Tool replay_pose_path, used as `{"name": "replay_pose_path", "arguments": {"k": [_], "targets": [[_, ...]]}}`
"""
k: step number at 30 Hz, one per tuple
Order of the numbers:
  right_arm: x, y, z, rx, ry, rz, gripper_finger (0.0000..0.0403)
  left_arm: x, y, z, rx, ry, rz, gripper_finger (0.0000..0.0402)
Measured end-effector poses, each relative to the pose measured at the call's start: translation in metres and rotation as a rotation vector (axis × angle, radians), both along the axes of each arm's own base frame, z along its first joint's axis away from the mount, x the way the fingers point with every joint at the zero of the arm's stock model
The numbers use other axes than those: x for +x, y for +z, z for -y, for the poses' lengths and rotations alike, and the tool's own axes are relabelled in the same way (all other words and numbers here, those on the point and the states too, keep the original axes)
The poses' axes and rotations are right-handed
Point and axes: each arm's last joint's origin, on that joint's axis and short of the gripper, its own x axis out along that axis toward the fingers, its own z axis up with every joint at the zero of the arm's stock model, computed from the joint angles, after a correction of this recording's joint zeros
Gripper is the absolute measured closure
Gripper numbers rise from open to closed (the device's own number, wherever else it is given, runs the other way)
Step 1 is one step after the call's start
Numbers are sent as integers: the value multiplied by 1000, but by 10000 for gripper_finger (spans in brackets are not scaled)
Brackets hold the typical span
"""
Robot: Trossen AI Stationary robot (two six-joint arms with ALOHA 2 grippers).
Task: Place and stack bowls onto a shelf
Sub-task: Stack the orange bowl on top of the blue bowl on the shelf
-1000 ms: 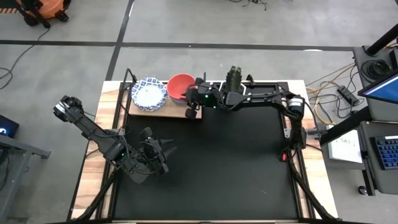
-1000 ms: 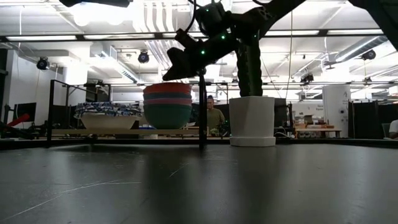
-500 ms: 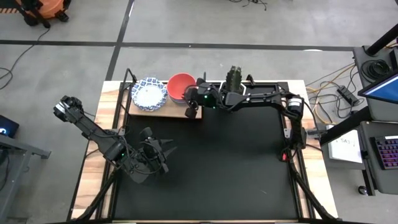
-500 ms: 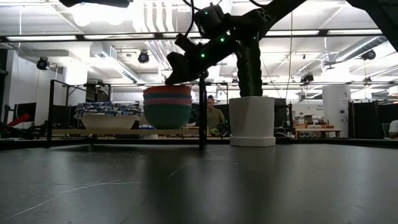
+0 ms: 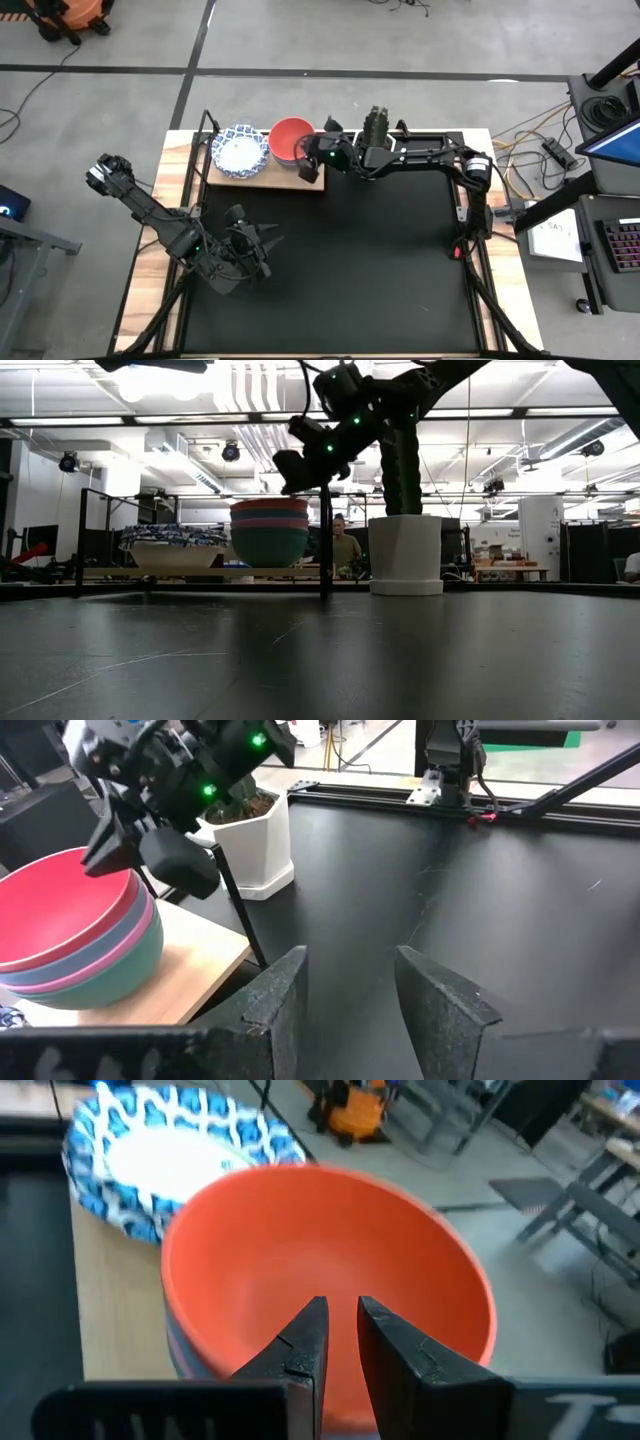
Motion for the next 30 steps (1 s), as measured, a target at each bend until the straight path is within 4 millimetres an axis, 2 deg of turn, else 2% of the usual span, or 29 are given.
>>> {"name": "replay_pose_path", "arguments": {"k": [7, 12, 15, 20, 22, 26, 30], "targets": [[-4, -1, 1, 23, -23, -39, 355, 0, 0, 0, 0, -1, -1, 267], [-10, 28, 1, -29, -24, 12, 355, 0, 0, 0, -5, 1, 2, 267], [-20, 43, -2, -19, -12, -18, 355, 0, 0, 0, -21, 8, 11, 267], [-52, 81, -32, -1, 146, 5, 355, 7, -4, -2, -64, 52, 33, 268], [-70, 88, -44, 19, 231, 44, 355, 15, -8, -6, -46, 71, 21, 273], [-106, 80, -69, 125, 350, 134, 355, 39, -7, -24, 36, 97, 10, 294], [-137, 66, -97, 120, 424, 162, 355, 62, 2, -56, 88, 12, -21, 329]]}}
